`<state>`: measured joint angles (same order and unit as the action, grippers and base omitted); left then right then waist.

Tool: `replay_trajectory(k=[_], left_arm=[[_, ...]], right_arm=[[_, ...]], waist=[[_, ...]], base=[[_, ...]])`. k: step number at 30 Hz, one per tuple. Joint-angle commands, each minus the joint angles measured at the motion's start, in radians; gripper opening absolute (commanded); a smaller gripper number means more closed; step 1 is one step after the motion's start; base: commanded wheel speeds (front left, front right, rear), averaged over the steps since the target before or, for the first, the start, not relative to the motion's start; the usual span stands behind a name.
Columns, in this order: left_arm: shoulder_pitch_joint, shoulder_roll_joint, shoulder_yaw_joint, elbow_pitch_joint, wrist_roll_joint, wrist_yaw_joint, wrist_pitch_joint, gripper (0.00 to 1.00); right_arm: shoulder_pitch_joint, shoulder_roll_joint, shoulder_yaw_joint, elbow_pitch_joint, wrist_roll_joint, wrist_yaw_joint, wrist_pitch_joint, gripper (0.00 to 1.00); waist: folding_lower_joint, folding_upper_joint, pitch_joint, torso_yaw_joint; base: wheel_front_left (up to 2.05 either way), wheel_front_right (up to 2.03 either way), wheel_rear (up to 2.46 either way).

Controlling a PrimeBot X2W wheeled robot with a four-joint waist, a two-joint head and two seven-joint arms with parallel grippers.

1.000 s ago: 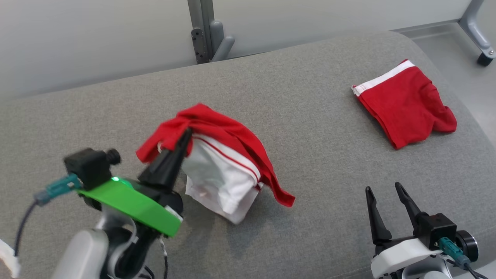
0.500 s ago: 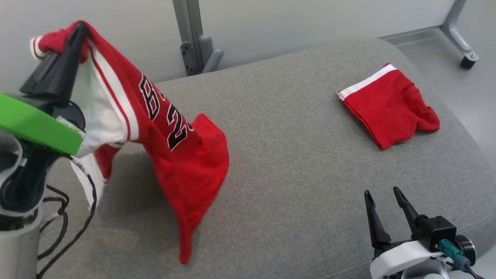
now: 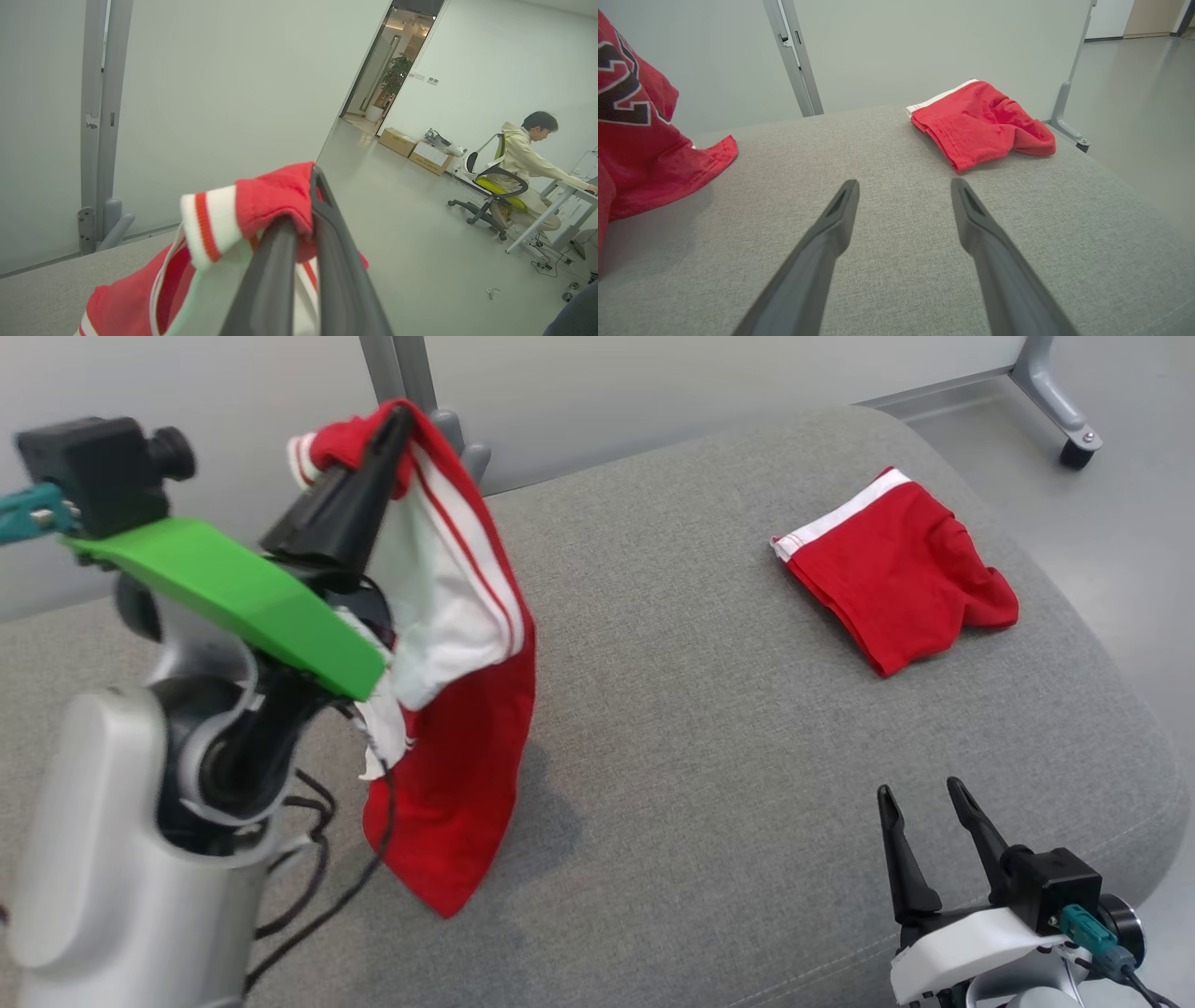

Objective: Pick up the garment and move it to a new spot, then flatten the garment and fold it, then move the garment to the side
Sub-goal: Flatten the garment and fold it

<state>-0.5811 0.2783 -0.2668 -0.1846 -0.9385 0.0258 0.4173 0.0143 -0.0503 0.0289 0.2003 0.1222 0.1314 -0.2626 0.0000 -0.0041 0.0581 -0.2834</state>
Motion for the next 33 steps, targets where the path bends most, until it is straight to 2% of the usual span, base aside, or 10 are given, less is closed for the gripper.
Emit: replay_trajectory(k=[1,8,15,16,17,18,24,29,33], left_arm=[[0.015,-0.028,-0.017,0.02,0.0,-0.003,-0.016,0.0],[0.043,-0.17,-0.157,0.236,0.036,-0.028,-0.09,0.0],[-0.005,-0.222,-0.318,0.479,0.081,-0.08,-0.198,0.0],[-0.01,-0.223,-0.334,0.503,0.08,-0.08,-0.223,0.25],[-0.01,-0.225,-0.352,0.526,0.076,-0.084,-0.24,0.65],[-0.01,-0.227,-0.372,0.543,0.068,-0.09,-0.256,1.0],[0.0,-0.216,-0.487,0.577,0.151,-0.102,-0.334,1.0],[0.09,-0.156,-0.506,0.511,0.196,-0.064,-0.379,1.0],[0.178,-0.102,-0.486,0.438,0.202,-0.006,-0.404,1.0]], right_arm=[[-0.011,-0.001,-0.002,0.001,0.007,-0.001,-0.003,1.0],[-0.032,-0.001,0.012,0.006,0.012,-0.002,-0.003,1.0],[-0.068,-0.001,0.031,0.01,0.001,-0.002,-0.003,1.0],[-0.07,-0.001,0.031,0.012,-0.001,-0.002,-0.003,1.0],[-0.072,-0.001,0.028,0.012,-0.001,-0.002,-0.003,1.0],[-0.073,-0.001,0.026,0.012,0.0,-0.001,-0.003,1.0],[-0.046,-0.001,0.012,0.02,-0.002,-0.002,-0.003,1.0],[-0.026,-0.001,0.005,0.02,0.004,-0.001,-0.003,1.0],[-0.017,-0.001,0.004,0.018,0.008,-0.001,-0.003,1.0]], waist=[[0.0,0.0041,0.01,-0.005],[0.0,0.0041,0.057,-0.012],[0.0,0.0041,0.1,-0.027],[0.0,0.0041,0.102,-0.03],[0.0,0.0041,0.103,-0.031],[0.0,0.0041,0.104,-0.033],[0.0,0.0041,0.09,-0.027],[0.0,0.0041,0.069,-0.006],[0.0,0.0041,0.06,0.019]], base=[[0.0,0.0,0.0],[0.0,0.0,0.0],[0.0,0.0,0.0],[0.0,0.0,0.0],[0.0,0.0,0.0],[0.0,0.0,0.0],[0.0,0.0,0.0],[0.0,0.0,0.0],[0.0,0.0,0.0]])
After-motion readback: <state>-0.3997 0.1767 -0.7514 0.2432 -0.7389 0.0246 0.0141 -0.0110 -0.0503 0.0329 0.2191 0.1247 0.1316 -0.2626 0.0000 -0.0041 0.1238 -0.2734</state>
